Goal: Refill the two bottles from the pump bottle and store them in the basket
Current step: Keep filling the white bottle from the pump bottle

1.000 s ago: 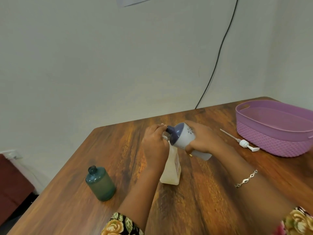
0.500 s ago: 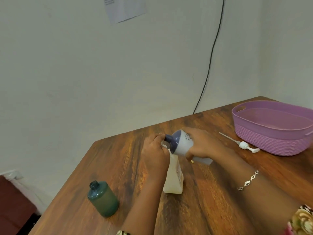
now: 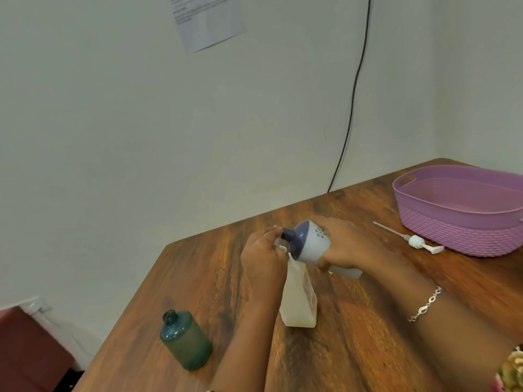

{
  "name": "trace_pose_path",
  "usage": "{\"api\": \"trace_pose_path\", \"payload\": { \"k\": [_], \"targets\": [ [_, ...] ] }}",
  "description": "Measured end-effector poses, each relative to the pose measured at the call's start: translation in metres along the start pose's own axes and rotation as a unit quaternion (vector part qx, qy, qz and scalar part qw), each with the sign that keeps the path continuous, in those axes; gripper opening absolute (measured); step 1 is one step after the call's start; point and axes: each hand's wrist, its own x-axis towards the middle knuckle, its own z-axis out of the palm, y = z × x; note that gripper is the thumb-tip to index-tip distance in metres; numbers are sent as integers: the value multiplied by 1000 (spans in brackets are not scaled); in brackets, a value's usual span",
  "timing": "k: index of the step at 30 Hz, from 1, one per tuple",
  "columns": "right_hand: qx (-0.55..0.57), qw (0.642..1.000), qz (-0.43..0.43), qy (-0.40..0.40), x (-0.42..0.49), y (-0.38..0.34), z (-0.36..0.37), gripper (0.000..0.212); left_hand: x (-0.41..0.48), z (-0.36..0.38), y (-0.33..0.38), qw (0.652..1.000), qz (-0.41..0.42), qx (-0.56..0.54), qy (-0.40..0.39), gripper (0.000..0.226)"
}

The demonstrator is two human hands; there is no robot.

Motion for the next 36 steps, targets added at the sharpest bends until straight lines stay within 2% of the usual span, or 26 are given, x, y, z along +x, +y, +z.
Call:
{"api": "trace_pose_path", "payload": {
  "k": [7,12,23,26,32,36],
  "targets": [
    [-1,1000,-7,11,-1,5,5,79,-18,8,-1,999,39,-6,29,32],
    [-5,1000,-9,11,-1,6,7,72,-16,10,-10,998,58,-1,7,33],
    [10,1000,-6,13,-2,3,7,74,-18,7,-5,995,94,31,13,28],
    [14,1000,6,22,-1,3,8,75,-19,8,-9,995,91,34,7,28],
    [-4,1000,-24,-4,2,0,-4,71,-9,4,2,996,80,40,28,29],
    [-19,999,-26,3,6,2,0,76,-16,11,-1,997,64,13,42,33]
  ]
}}
